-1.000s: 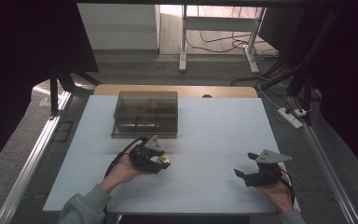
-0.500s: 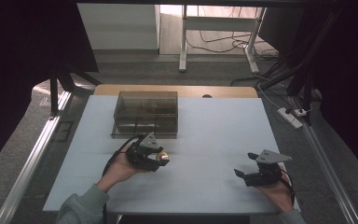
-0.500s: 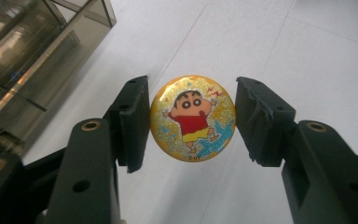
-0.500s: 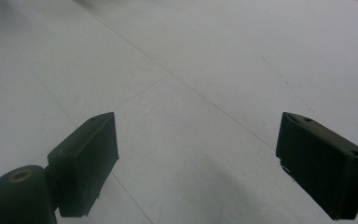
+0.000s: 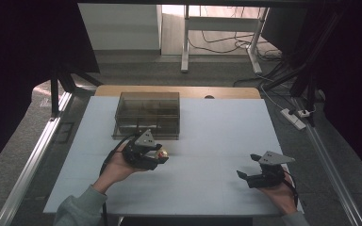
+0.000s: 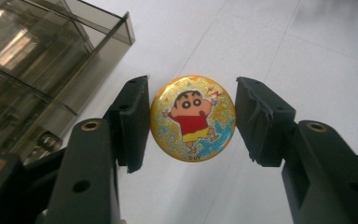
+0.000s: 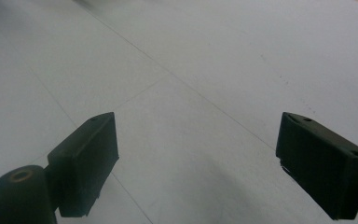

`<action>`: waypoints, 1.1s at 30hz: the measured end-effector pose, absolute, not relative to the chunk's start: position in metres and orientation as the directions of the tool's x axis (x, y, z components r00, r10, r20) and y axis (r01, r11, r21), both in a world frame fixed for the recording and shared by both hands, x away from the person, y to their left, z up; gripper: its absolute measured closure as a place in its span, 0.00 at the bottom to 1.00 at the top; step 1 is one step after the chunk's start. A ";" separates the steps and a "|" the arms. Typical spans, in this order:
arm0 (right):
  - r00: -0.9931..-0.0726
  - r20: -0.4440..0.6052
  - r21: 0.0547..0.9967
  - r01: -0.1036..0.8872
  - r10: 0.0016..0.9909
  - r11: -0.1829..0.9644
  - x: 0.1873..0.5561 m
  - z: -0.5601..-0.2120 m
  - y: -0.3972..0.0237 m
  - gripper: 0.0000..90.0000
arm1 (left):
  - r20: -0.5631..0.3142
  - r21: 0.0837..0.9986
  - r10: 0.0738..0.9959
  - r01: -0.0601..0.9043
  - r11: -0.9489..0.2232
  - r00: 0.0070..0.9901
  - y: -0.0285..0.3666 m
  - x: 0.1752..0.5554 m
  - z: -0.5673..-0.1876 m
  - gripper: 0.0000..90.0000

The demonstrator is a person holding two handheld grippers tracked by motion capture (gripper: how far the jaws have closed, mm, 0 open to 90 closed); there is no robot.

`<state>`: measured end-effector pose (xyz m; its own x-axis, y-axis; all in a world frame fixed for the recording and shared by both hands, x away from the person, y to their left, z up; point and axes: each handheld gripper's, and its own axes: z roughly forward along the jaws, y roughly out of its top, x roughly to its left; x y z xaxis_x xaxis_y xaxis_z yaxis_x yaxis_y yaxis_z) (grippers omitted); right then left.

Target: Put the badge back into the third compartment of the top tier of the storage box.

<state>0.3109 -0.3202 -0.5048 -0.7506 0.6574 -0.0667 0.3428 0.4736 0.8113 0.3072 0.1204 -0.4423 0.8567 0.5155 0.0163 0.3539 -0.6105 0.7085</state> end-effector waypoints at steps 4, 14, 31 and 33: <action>-0.751 -0.065 0.811 0.344 0.657 0.473 0.311 -0.505 -0.320 0.14 | 0.019 0.720 0.525 0.352 -0.598 0.851 0.124 0.307 -0.439 0.52; -0.752 -0.066 0.809 0.344 0.656 0.476 0.311 -0.505 -0.320 0.14 | 0.020 0.745 0.546 0.352 -0.567 0.838 0.134 0.306 -0.431 0.52; -0.752 -0.067 0.809 0.344 0.656 0.476 0.311 -0.505 -0.320 0.14 | 0.020 0.786 0.579 0.345 -0.513 0.815 0.148 0.306 -0.421 0.52; -0.752 -0.067 0.808 0.345 0.656 0.478 0.311 -0.505 -0.320 0.14 | 0.010 0.793 0.579 0.346 -0.501 0.815 0.148 0.308 -0.420 0.52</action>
<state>0.3113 -0.3199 -0.5049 -0.7519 0.6558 -0.0674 0.3446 0.4781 0.8079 0.3075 0.1478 -0.4200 0.8152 0.5790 0.0100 0.3464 -0.5014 0.7928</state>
